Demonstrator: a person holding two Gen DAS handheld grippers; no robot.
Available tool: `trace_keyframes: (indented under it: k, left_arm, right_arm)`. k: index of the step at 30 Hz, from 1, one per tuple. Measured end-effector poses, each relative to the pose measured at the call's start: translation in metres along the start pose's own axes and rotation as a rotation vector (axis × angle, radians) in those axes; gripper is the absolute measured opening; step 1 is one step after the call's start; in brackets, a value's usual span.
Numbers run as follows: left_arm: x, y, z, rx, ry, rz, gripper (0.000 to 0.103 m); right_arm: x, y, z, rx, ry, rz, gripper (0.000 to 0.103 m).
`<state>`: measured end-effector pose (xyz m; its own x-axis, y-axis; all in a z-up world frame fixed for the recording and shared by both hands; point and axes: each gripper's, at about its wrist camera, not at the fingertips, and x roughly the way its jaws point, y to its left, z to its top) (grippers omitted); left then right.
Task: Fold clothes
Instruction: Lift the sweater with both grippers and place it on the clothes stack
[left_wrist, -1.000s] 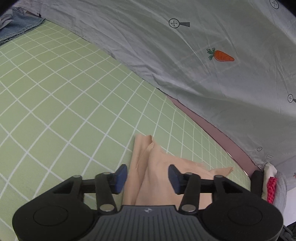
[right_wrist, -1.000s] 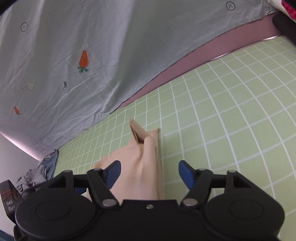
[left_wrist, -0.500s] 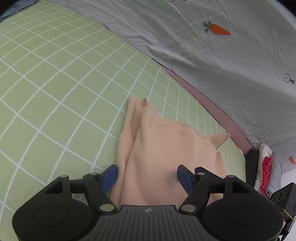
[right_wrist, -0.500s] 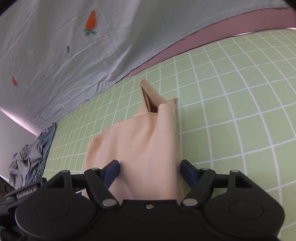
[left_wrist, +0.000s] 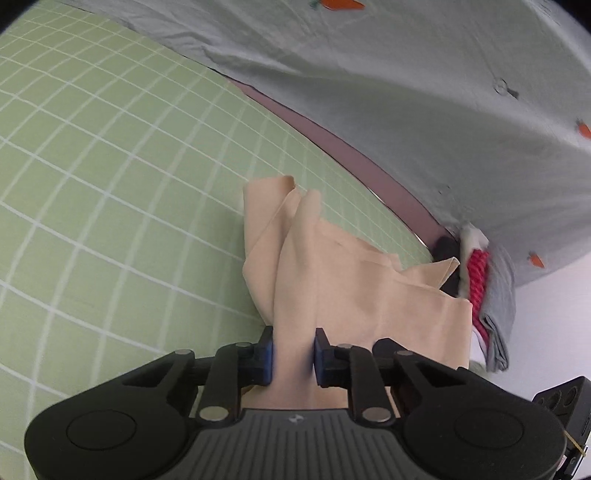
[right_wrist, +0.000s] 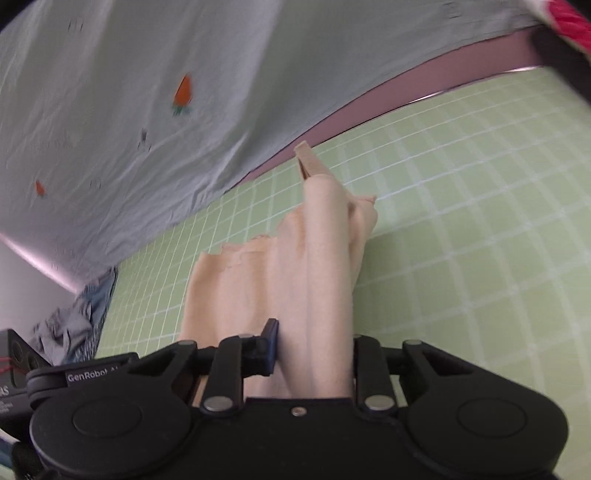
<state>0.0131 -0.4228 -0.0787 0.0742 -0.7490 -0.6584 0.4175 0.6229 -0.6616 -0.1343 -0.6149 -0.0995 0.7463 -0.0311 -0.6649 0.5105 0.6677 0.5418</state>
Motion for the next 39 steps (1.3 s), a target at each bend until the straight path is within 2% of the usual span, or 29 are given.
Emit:
trace_keyframes:
  k: [3, 9, 14, 18, 21, 24, 27, 29, 31, 34, 35, 39]
  left_arm:
    - [0.013, -0.044, -0.021, 0.074, 0.055, -0.039, 0.022]
    - [0.068, -0.143, -0.068, 0.152, 0.098, -0.092, 0.022]
    - [0.114, -0.226, -0.106, 0.216, 0.132, -0.136, 0.021]
    - [0.156, -0.295, -0.113, 0.244, 0.115, -0.186, 0.021]
    - [0.182, -0.342, -0.088, 0.241, 0.068, -0.245, 0.021]
    - [0.206, -0.388, -0.048, 0.275, -0.013, -0.301, 0.022]
    - [0.238, -0.429, 0.0, 0.323, -0.111, -0.323, 0.024]
    - [0.268, -0.443, 0.027, 0.385, -0.17, -0.27, 0.028]
    - [0.315, -0.443, 0.048, 0.42, -0.162, -0.165, 0.029]
    - [0.365, -0.421, 0.063, 0.36, -0.117, -0.105, 0.031]
    - [0.371, -0.417, 0.065, 0.351, -0.11, -0.111, 0.032]
    - [0.369, -0.405, 0.06, 0.394, -0.13, -0.164, 0.038]
  right_arm:
    - [-0.05, -0.032, -0.009, 0.058, -0.048, -0.046, 0.024]
    - [-0.138, -0.115, -0.016, 0.16, -0.134, -0.109, 0.025]
    - [-0.192, -0.201, 0.01, 0.215, -0.192, -0.122, 0.025]
    - [-0.228, -0.257, 0.063, 0.189, -0.254, -0.118, 0.025]
    - [-0.253, -0.295, 0.109, 0.156, -0.306, -0.113, 0.025]
    - [-0.268, -0.311, 0.169, 0.071, -0.393, -0.087, 0.025]
    - [-0.26, -0.325, 0.231, 0.008, -0.495, -0.056, 0.026]
    - [-0.248, -0.336, 0.27, -0.027, -0.561, -0.045, 0.036]
    - [-0.216, -0.352, 0.301, -0.054, -0.59, -0.094, 0.054]
    - [-0.14, -0.382, 0.329, -0.05, -0.511, -0.238, 0.055]
    - [-0.12, -0.39, 0.333, -0.043, -0.495, -0.265, 0.055]
    - [-0.109, -0.396, 0.326, -0.066, -0.521, -0.287, 0.058]
